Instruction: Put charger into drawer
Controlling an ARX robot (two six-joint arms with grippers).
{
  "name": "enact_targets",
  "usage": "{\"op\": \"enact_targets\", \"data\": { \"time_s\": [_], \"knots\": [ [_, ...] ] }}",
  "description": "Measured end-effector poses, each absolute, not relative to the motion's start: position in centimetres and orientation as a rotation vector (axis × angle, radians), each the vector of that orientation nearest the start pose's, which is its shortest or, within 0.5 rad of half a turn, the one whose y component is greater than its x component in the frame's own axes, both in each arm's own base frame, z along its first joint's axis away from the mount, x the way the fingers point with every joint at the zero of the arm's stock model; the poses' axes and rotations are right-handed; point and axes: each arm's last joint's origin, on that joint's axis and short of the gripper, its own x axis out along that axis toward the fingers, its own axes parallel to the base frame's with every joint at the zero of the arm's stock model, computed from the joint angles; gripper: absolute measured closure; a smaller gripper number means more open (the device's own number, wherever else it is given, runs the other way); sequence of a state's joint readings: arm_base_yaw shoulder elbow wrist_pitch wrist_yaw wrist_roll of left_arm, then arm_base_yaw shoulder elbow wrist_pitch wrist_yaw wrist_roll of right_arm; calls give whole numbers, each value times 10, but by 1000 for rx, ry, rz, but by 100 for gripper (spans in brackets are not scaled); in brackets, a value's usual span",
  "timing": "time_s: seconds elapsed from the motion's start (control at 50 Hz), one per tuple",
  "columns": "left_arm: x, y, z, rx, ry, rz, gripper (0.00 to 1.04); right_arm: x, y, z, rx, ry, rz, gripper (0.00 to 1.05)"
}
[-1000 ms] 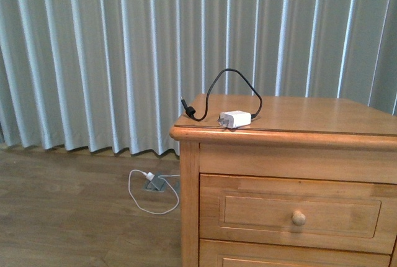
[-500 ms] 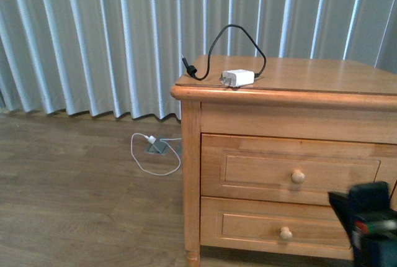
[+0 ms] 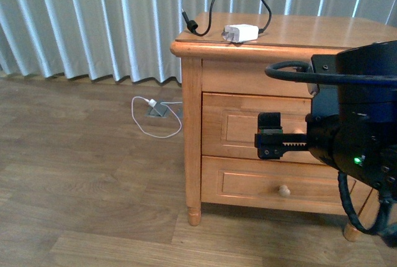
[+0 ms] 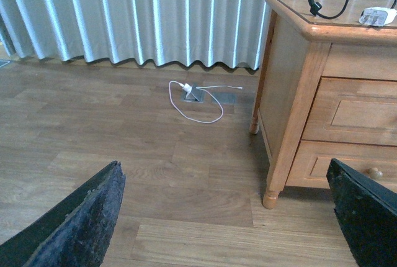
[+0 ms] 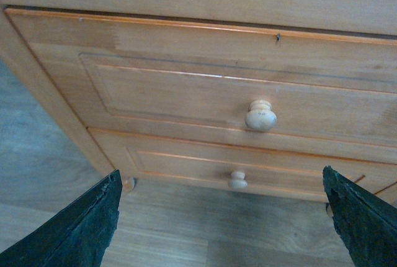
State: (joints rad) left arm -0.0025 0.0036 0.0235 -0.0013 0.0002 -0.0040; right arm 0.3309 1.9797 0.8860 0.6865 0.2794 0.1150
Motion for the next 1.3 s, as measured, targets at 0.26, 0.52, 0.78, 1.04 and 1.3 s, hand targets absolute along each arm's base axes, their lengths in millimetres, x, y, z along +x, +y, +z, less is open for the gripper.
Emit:
{"op": "enact_targets", "data": {
  "time_s": [0.26,0.52,0.78,1.04,1.3],
  "knots": [
    [96,0,171,-4,-18,-2,6,406,118,86,-25,399,-32,9],
    [96,0,171,-4,-18,-2,6,435,115,79,-24,385,-75,9],
    [96,0,171,-4,-18,-3,6,443,108,65,-34,408,-94,9],
    [96,0,171,-4,-18,-3,6,444,106,63,-39,397,-101,11],
    [96,0,171,-4,-18,-2,6,444,106,63,-54,393,-114,49]
  ]
}}
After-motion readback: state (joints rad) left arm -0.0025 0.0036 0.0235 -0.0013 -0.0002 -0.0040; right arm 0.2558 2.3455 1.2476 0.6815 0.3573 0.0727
